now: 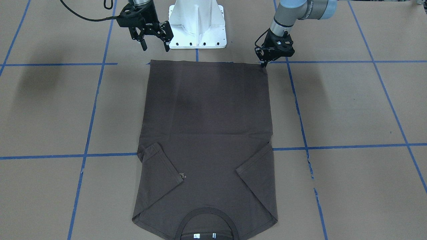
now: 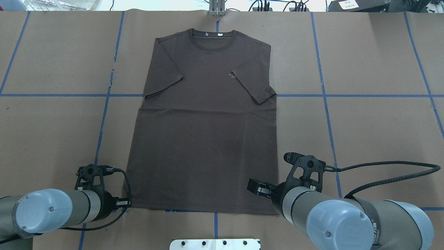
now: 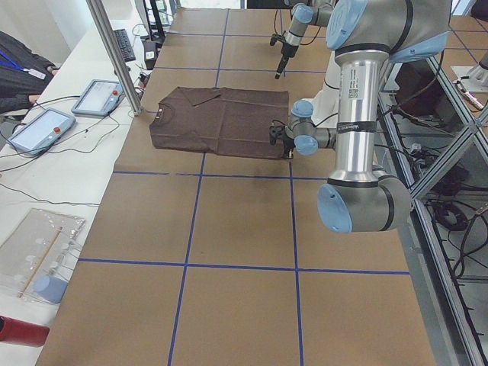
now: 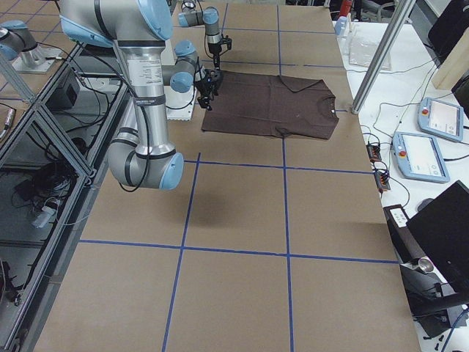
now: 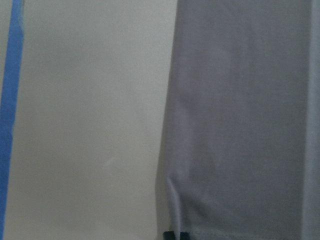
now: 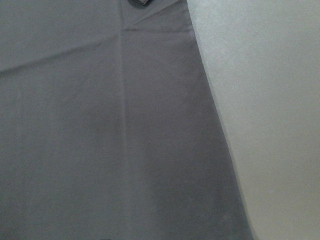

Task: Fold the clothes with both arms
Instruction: 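Move both grippers toward the hem corners nearest the robot, then lower both grippers and grasp the two hem corners, then lift the hem with both grippers and fold it toward the collar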

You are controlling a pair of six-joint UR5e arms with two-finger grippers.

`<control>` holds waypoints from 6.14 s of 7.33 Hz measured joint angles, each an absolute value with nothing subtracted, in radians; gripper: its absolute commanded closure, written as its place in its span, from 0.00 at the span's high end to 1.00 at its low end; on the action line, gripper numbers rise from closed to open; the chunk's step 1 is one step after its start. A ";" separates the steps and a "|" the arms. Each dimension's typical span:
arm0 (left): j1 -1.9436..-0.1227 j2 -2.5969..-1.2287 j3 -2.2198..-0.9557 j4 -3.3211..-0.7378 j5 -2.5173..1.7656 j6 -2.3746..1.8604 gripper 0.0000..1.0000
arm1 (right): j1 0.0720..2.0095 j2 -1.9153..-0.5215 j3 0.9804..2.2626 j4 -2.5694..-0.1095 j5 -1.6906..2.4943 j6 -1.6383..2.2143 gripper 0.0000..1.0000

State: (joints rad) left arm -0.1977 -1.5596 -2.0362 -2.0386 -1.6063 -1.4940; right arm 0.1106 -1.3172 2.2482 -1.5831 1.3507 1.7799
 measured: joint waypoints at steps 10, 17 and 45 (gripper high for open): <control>-0.201 -1.557 -2.093 -2.039 -1.611 -1.502 0.00 | -0.036 -1.368 2.101 -1.580 1.211 1.865 0.69; -0.201 -1.556 -2.106 -2.039 -1.613 -1.502 0.00 | -0.046 -1.362 2.066 -1.577 1.203 1.863 0.56; -0.727 -1.980 -1.790 -1.762 -1.813 -1.120 0.00 | 0.623 -0.953 1.643 -1.479 1.589 1.421 0.00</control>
